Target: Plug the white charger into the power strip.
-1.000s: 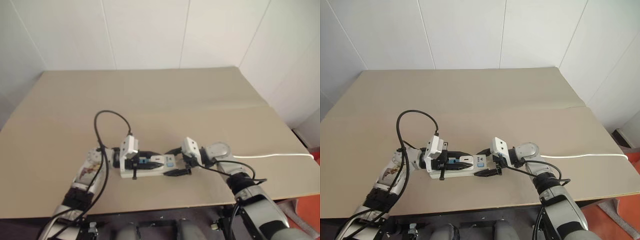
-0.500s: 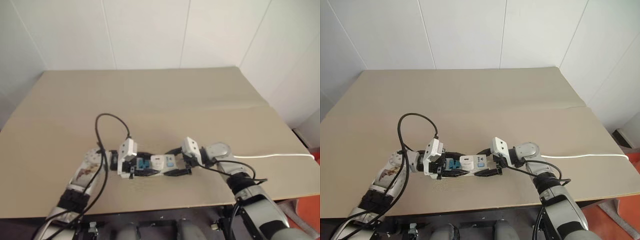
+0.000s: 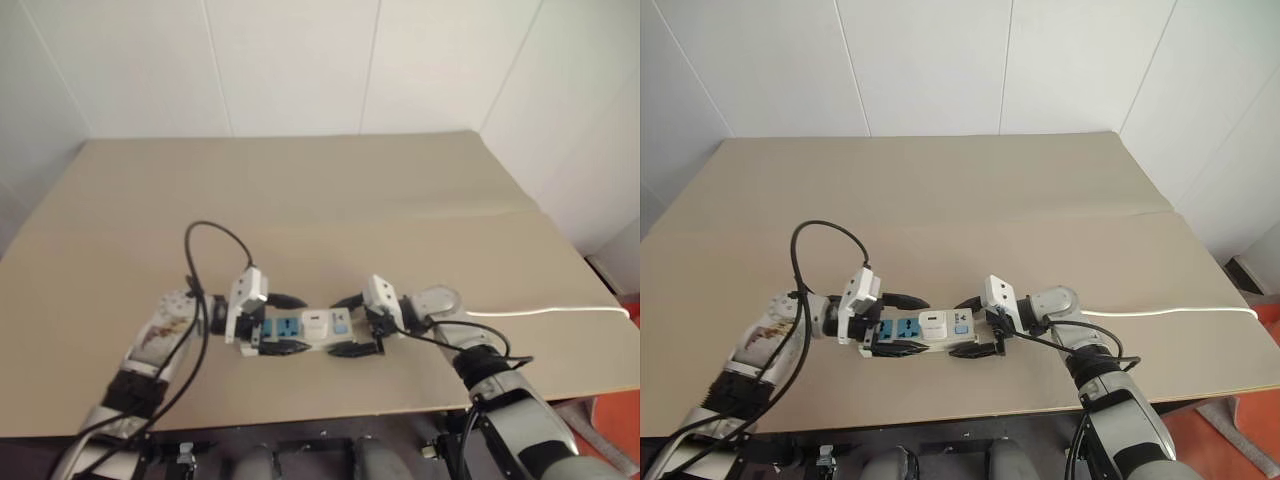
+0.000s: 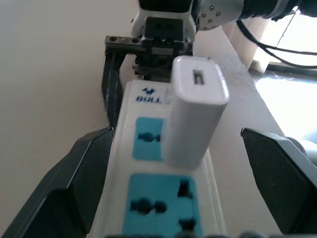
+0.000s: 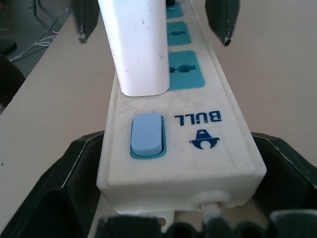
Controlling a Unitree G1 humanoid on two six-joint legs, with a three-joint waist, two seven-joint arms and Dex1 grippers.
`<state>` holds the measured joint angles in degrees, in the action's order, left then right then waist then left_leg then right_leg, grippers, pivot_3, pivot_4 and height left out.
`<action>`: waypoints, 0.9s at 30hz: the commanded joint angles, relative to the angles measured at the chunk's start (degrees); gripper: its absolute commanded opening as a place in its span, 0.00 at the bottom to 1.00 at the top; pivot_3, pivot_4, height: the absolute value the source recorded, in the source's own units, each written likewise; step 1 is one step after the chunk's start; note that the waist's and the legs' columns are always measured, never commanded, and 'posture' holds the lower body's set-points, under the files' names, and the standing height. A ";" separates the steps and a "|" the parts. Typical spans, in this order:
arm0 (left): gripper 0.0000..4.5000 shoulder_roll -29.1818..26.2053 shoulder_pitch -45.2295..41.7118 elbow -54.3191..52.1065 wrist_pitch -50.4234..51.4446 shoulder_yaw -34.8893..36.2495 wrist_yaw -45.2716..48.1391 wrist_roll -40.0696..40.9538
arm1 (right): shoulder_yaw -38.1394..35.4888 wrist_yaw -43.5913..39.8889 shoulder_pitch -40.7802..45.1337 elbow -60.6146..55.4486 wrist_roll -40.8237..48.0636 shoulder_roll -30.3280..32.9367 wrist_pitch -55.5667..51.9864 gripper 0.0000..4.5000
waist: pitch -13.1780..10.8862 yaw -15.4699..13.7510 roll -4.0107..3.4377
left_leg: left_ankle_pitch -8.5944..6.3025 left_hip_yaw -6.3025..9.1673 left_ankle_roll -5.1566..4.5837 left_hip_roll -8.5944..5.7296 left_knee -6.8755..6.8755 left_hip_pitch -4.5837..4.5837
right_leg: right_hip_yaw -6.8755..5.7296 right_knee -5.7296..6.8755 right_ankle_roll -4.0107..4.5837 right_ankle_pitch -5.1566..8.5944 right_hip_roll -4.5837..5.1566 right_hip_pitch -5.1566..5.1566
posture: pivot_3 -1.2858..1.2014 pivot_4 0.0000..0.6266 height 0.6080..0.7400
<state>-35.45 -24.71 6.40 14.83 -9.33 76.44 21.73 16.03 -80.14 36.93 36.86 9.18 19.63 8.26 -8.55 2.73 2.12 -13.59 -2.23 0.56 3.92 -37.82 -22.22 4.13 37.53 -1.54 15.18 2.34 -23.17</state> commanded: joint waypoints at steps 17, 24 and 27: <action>1.00 -9.91 -0.25 -1.33 -3.49 7.43 8.00 2.24 | -15.28 4.79 -17.17 -34.82 9.47 20.91 -13.70 0.99 | -0.25 -2.01 -0.23 | -0.06 -0.02 -0.09 0.00 -0.01 -1.21 | -0.10 -0.41 -0.02 0.00 0.04 -1.01 | 0.52 0.24 1.00; 1.00 -15.84 6.30 -4.37 -3.69 14.48 6.27 3.48 | -27.79 8.83 -28.61 -43.35 14.53 28.14 -18.43 0.99 | -0.26 -2.08 -0.23 | -0.07 -0.06 -0.10 0.00 0.00 -1.19 | -0.09 -0.46 -0.03 0.01 0.06 -0.97 | 0.52 0.24 1.00; 1.00 -17.88 11.02 -7.96 -2.10 18.33 5.56 5.50 | -32.21 10.00 -34.06 -46.22 15.89 29.96 -19.73 0.99 | -0.27 -2.06 -0.21 | -0.08 -0.06 -0.13 0.00 0.01 -1.22 | -0.09 -0.47 -0.06 0.03 0.07 -1.00 | 0.52 0.24 1.00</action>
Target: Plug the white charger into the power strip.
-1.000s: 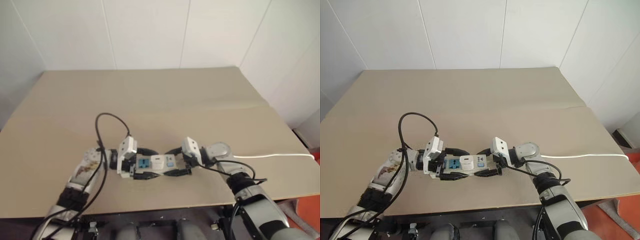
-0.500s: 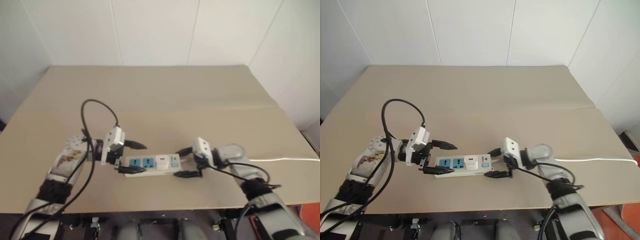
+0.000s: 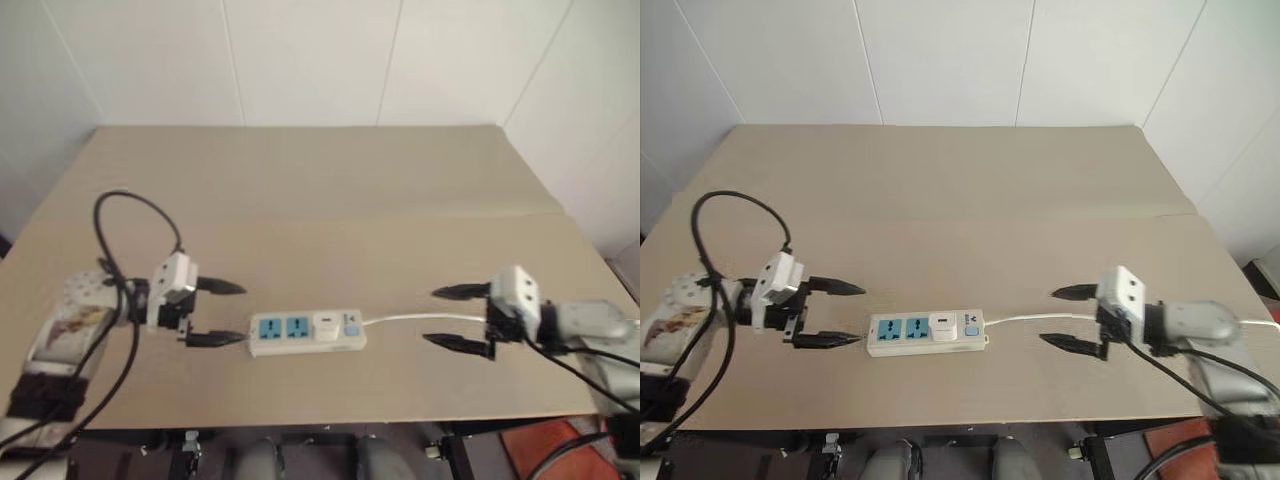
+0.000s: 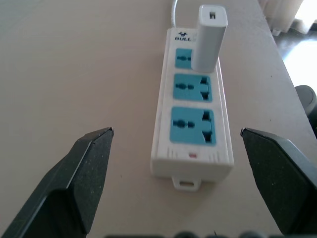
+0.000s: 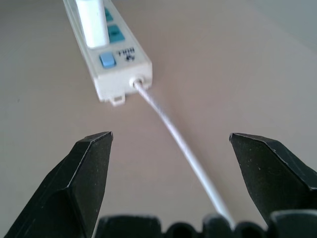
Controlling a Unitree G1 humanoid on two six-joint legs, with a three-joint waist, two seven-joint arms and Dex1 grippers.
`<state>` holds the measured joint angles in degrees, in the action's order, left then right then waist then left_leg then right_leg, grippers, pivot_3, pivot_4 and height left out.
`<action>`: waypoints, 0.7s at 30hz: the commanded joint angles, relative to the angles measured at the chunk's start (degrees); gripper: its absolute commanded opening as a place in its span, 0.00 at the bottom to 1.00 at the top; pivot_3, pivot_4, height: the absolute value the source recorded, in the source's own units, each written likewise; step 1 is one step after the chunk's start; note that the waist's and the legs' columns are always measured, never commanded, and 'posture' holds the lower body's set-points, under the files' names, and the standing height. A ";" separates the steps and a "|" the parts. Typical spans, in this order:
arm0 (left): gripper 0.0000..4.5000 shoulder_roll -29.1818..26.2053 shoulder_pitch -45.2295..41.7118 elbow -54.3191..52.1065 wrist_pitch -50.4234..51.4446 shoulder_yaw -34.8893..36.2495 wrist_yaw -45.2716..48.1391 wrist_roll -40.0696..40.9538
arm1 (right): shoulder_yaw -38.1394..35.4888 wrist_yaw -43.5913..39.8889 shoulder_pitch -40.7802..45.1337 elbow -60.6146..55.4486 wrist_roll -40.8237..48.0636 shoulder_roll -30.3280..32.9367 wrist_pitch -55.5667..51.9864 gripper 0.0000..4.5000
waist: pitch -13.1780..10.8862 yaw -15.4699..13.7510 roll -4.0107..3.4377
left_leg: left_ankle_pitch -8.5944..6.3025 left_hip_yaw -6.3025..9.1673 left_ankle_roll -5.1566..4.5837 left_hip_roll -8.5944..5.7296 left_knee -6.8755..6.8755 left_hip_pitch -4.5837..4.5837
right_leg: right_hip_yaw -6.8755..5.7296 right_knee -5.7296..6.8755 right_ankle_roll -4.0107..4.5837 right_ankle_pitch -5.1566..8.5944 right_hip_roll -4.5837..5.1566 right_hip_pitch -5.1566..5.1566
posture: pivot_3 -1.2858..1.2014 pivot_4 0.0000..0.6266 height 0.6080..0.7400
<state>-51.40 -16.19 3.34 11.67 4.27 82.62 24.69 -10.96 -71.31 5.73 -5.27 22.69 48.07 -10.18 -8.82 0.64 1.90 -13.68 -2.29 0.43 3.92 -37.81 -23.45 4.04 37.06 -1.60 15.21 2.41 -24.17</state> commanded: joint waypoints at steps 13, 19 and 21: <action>1.00 -5.41 17.42 -15.49 7.02 17.18 -3.52 8.37 | -18.38 3.21 -16.46 -12.18 6.90 4.38 -6.64 0.99 | -0.01 0.07 0.01 | 0.00 -0.10 0.01 0.01 0.00 0.31 | 0.02 0.06 -0.01 0.00 0.06 0.22 | 0.52 0.24 1.00; 1.00 -6.02 17.57 -16.07 8.26 16.62 -2.84 8.51 | -15.80 5.48 -13.97 -13.08 6.27 4.39 -7.53 0.99 | -0.01 0.19 0.01 | 0.00 -0.12 0.01 0.01 0.00 0.25 | 0.05 0.07 0.00 -0.01 0.05 0.15 | 0.52 0.24 1.00; 1.00 -5.93 17.47 -15.94 8.19 16.57 -2.74 8.28 | -15.04 6.13 -13.12 -12.78 6.07 4.57 -7.87 0.99 | -0.01 0.15 0.01 | 0.00 -0.12 0.01 0.00 0.00 0.24 | 0.05 0.07 0.00 -0.01 0.05 0.14 | 0.52 0.24 1.00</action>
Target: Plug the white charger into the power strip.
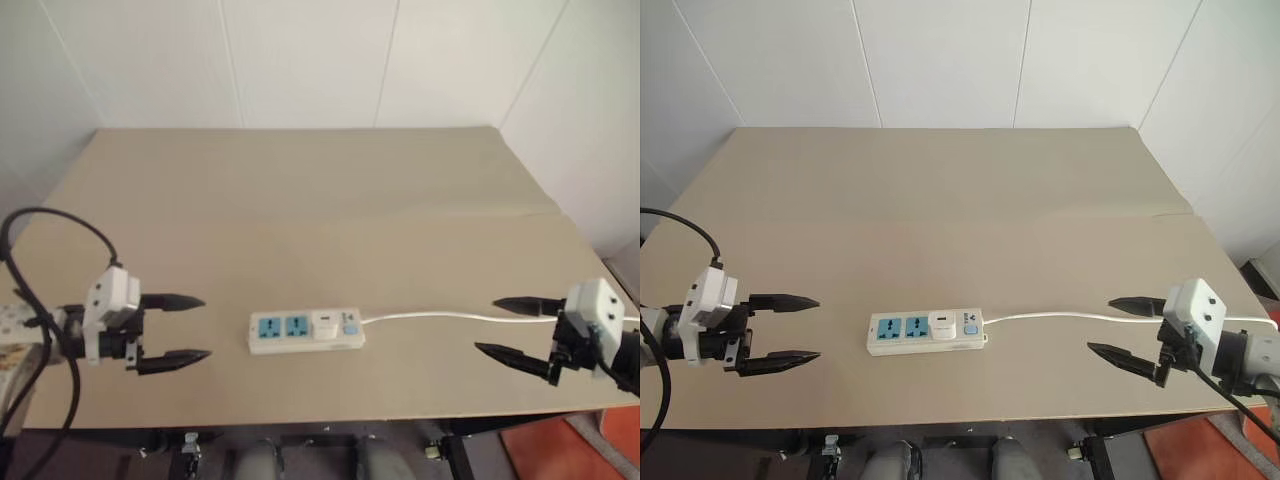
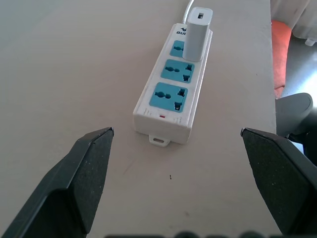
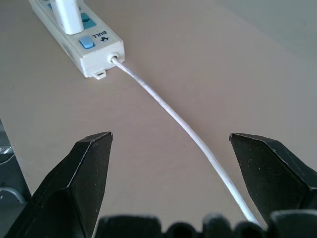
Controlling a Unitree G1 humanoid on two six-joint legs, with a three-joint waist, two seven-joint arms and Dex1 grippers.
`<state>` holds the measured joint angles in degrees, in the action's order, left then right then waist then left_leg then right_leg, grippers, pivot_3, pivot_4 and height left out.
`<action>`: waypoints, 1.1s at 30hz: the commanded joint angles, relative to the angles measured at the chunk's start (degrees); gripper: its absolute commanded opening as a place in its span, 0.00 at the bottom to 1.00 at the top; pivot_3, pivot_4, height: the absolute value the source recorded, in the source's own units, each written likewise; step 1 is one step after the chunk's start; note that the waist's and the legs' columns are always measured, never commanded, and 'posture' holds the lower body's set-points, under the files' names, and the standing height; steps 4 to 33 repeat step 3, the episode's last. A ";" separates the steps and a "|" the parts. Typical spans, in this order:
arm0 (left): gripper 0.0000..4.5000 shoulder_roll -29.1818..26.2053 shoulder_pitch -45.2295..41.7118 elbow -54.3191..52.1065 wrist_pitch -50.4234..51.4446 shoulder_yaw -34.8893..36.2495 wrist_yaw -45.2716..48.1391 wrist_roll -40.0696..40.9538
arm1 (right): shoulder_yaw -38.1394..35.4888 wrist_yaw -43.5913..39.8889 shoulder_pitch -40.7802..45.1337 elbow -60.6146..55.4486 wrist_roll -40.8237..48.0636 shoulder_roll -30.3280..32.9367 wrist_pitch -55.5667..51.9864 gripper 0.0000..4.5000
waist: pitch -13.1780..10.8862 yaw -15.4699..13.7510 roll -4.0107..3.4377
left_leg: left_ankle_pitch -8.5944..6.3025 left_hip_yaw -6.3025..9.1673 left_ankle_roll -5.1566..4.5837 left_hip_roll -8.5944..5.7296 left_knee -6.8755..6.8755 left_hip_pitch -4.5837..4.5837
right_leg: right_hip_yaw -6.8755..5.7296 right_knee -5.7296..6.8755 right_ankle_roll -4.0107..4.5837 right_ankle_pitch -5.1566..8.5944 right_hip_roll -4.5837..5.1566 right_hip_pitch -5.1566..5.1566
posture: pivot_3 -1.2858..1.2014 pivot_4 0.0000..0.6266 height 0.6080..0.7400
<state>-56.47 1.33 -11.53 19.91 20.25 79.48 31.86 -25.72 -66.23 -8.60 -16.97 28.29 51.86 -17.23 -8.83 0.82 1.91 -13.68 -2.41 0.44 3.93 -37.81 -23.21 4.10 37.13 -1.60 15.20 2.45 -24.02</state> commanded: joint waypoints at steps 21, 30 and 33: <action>1.00 -0.76 0.07 -1.29 0.00 0.59 0.39 1.12 | 0.64 1.32 1.86 -0.96 0.02 1.28 -1.19 0.99 | 0.00 -0.07 0.00 | 0.00 0.00 0.00 0.00 0.00 0.00 | 0.00 0.00 0.00 0.00 0.00 0.01 | 0.52 0.24 1.00; 1.00 -0.76 0.07 -1.29 0.00 0.59 0.39 1.12 | 0.64 1.32 1.86 -0.96 0.02 1.28 -1.19 0.99 | 0.00 -0.07 0.00 | 0.00 0.00 0.00 0.00 0.00 0.00 | 0.00 0.00 0.00 0.00 0.00 0.01 | 0.52 0.24 1.00; 1.00 -0.76 0.07 -1.29 0.00 0.59 0.39 1.12 | 0.64 1.32 1.86 -0.96 0.02 1.28 -1.19 0.99 | 0.00 -0.07 0.00 | 0.00 0.00 0.00 0.00 0.00 0.00 | 0.00 0.00 0.00 0.00 0.00 0.01 | 0.52 0.24 1.00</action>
